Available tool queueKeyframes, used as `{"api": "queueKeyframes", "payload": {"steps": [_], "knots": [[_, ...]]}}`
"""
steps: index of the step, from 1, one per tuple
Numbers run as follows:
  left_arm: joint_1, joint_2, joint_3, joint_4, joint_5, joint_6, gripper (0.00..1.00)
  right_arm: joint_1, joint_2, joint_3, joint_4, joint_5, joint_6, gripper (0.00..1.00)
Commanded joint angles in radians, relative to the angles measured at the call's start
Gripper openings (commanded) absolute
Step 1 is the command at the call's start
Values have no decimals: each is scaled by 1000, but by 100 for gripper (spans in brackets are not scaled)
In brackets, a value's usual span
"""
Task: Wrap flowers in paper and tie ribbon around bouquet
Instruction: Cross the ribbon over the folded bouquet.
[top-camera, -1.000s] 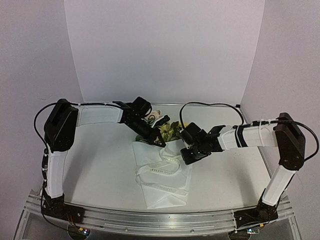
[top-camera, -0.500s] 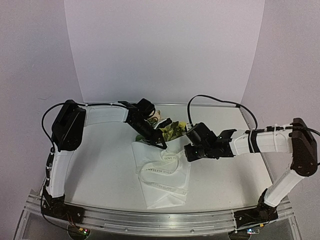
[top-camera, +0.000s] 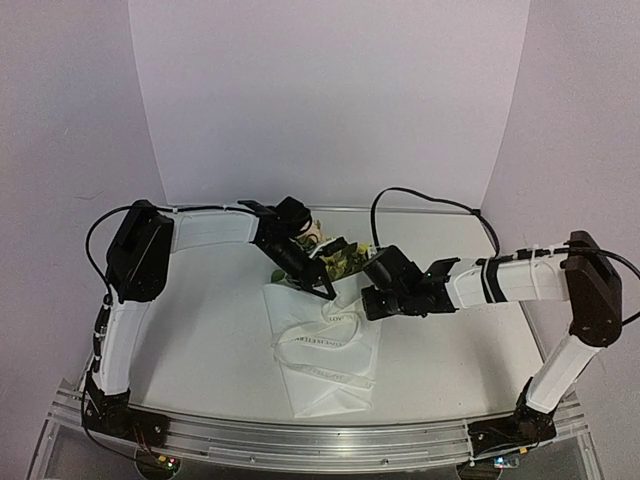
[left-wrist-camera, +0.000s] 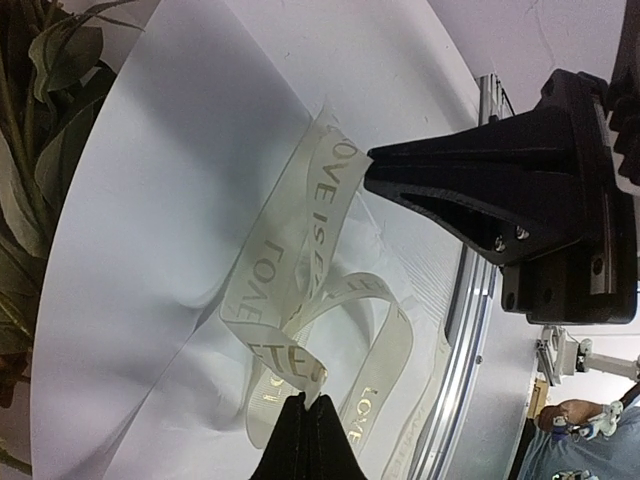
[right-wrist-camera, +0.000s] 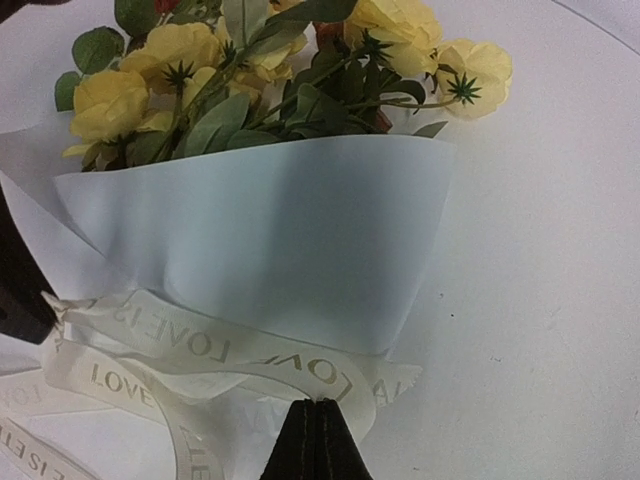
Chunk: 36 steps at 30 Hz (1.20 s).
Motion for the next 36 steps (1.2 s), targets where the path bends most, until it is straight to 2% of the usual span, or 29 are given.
{"api": "queueKeyframes", "payload": {"steps": [1,11,17,29,36], "knots": [[-2,25,63,-92,-1,73,0,4,4,39,-47,120,56,0],[-1,-68,-47,-137,2,134,0,4,-24,-2,-42,132,77,0],[6,-89,-47,-183,11,183,0,5,-19,-1,-35,127,52,0],[7,34,109,-177,22,168,0,-14,18,-3,-30,20,33,0],[-2,63,121,-148,68,141,0,-15,-29,-3,-61,-54,70,16]]}}
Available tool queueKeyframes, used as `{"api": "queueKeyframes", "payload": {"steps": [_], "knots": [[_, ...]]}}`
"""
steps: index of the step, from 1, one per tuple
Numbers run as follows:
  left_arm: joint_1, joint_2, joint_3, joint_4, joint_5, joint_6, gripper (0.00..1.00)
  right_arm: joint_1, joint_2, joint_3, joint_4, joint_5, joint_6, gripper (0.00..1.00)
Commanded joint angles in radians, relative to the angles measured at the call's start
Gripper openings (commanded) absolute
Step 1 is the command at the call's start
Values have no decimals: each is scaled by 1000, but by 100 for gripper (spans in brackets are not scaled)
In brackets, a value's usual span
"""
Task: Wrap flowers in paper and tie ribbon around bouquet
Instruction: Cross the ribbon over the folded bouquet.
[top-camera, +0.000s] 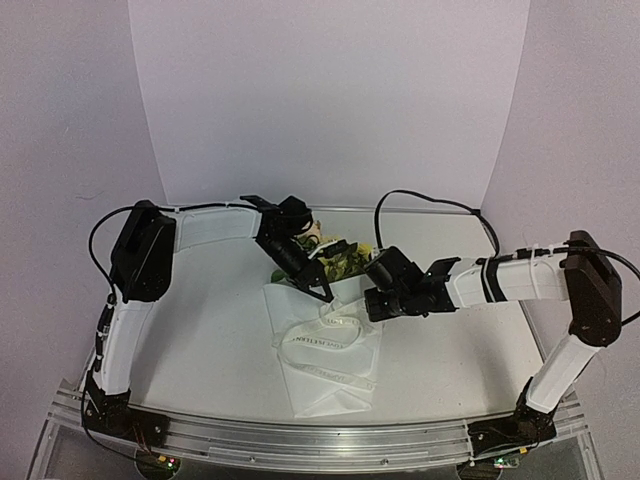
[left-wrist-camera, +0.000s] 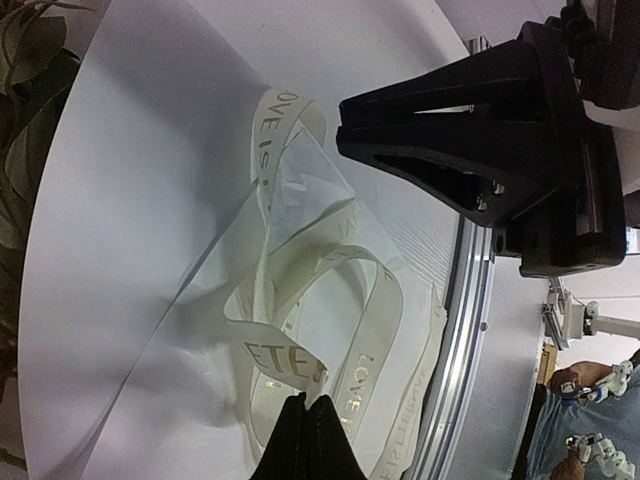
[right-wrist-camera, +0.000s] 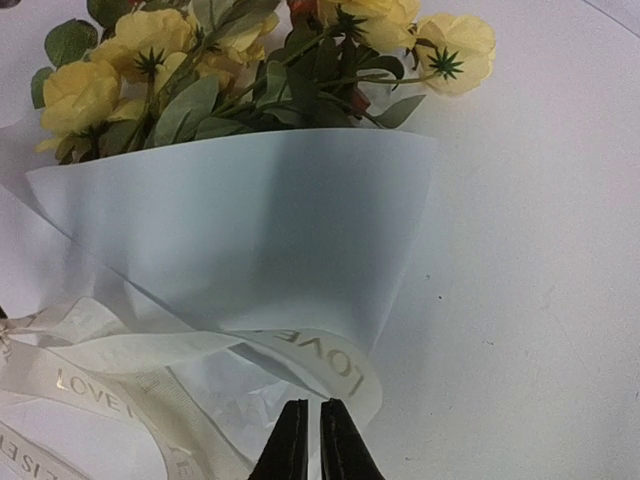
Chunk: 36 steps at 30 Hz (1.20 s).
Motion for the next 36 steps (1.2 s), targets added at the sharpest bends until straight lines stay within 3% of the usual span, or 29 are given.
{"api": "queueKeyframes", "payload": {"steps": [1,5,12,25,32,36], "knots": [[-5,19,25,15,43,-13,0,-4,-51,-1,-56,-41,39,19],[-8,13,-5,38,45,-39,0,-4,-109,-11,-136,-51,96,28],[-23,25,-8,83,35,-85,0,-3,-201,-116,-160,-124,188,34],[-37,24,-22,89,0,-94,0,-3,-156,-219,36,-265,327,49],[-36,25,-18,92,-2,-96,0,-8,-93,-216,100,-256,342,48],[-37,25,-20,92,-4,-94,0,-14,-69,-217,123,-247,357,42]]}}
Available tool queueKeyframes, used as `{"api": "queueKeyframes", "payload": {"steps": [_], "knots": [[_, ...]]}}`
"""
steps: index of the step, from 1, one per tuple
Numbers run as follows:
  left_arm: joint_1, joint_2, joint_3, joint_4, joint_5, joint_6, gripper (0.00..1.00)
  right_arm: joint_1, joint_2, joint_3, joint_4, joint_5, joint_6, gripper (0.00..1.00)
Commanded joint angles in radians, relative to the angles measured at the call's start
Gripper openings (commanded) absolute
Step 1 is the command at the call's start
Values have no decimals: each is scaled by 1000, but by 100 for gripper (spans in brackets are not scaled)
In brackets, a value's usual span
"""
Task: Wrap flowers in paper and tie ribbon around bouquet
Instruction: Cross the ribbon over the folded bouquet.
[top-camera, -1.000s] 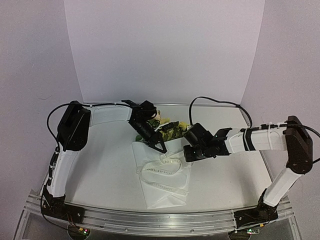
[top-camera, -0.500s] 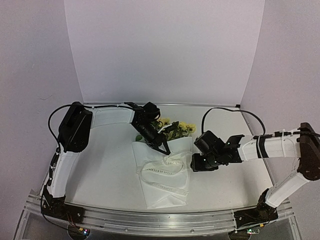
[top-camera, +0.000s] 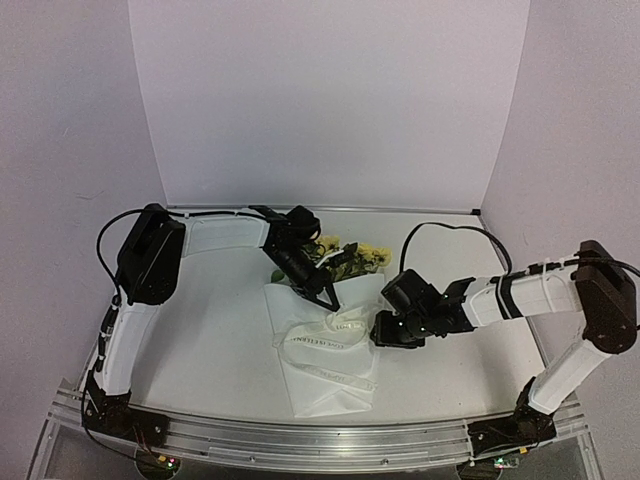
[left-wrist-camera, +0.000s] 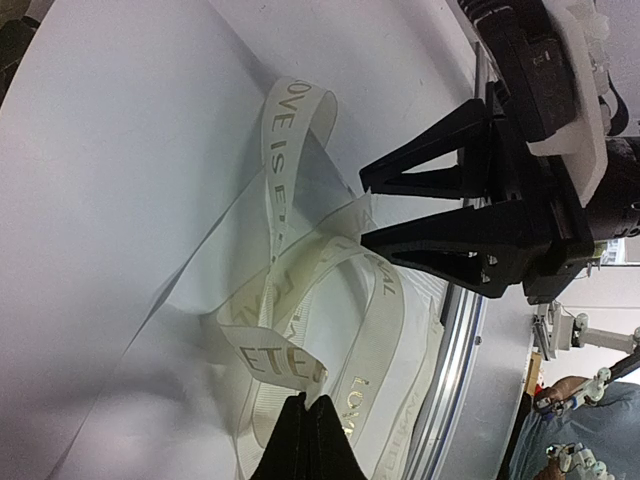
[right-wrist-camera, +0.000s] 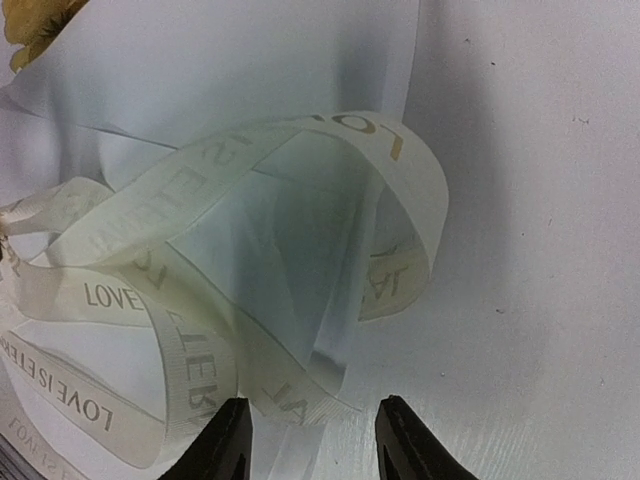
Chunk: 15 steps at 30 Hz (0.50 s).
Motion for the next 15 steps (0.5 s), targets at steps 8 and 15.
{"api": "queueKeyframes", "payload": {"steps": [8,15], "knots": [[1,0,-1,33,-7,-1,0,-13,8,-6,67,37,43,24],[3,-4,-3,37,-10,1,0,-12,-44,-19,20,68,40,6]]}}
